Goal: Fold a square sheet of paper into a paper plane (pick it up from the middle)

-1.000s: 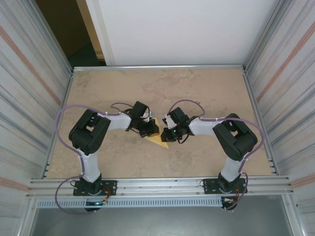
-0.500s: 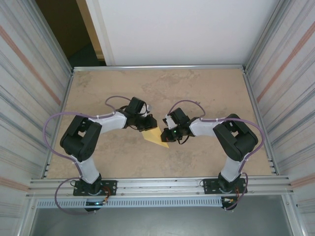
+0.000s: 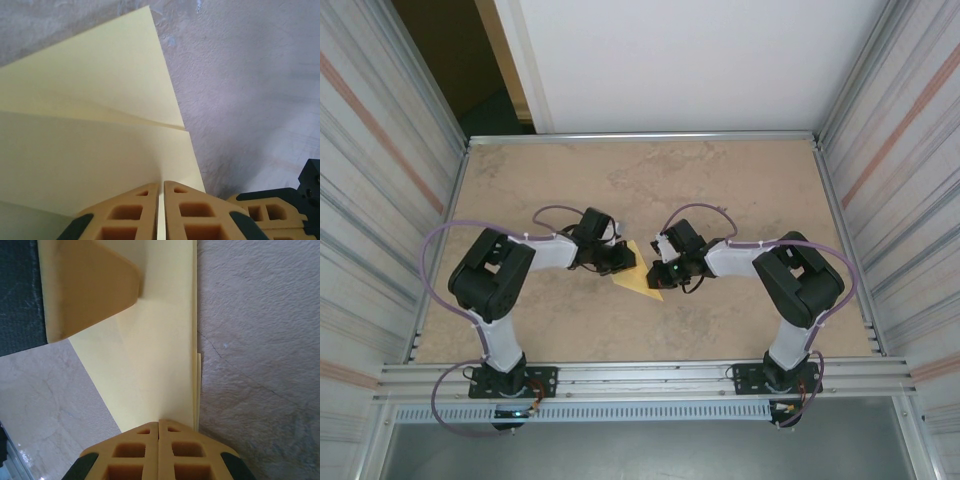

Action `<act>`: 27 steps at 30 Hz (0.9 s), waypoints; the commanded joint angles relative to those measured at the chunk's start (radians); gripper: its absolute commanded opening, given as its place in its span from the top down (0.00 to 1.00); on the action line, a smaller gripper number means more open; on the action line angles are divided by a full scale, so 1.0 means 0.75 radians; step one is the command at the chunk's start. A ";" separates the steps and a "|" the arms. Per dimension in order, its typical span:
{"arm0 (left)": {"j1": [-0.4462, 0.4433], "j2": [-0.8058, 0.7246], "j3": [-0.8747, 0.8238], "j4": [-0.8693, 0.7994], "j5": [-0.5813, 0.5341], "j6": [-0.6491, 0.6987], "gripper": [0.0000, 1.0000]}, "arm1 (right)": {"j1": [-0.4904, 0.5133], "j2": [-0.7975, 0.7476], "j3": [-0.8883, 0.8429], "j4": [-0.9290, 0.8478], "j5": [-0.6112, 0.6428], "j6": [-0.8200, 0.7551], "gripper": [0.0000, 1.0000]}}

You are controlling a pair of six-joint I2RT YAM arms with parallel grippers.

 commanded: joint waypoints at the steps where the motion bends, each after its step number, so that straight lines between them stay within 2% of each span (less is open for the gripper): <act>1: 0.006 0.030 0.012 -0.016 -0.059 0.025 0.88 | 0.000 0.095 -0.050 -0.145 0.120 0.018 0.99; 8: 0.009 0.047 0.034 -0.146 -0.207 0.105 0.88 | 0.003 0.115 -0.065 -0.243 0.171 -0.043 0.99; 12: 0.040 0.055 0.054 -0.191 -0.223 0.154 0.88 | 0.002 0.129 -0.082 -0.264 0.166 -0.048 0.99; 15: 0.089 0.061 0.068 -0.202 -0.200 0.199 0.87 | 0.002 0.139 -0.093 -0.269 0.173 -0.038 0.99; 20: 0.219 0.104 0.092 -0.171 -0.031 0.239 0.87 | 0.002 0.180 -0.099 -0.268 0.202 -0.033 1.00; 27: 0.329 0.142 0.190 -0.277 -0.063 0.326 0.87 | 0.004 0.189 -0.110 -0.230 0.192 0.000 1.00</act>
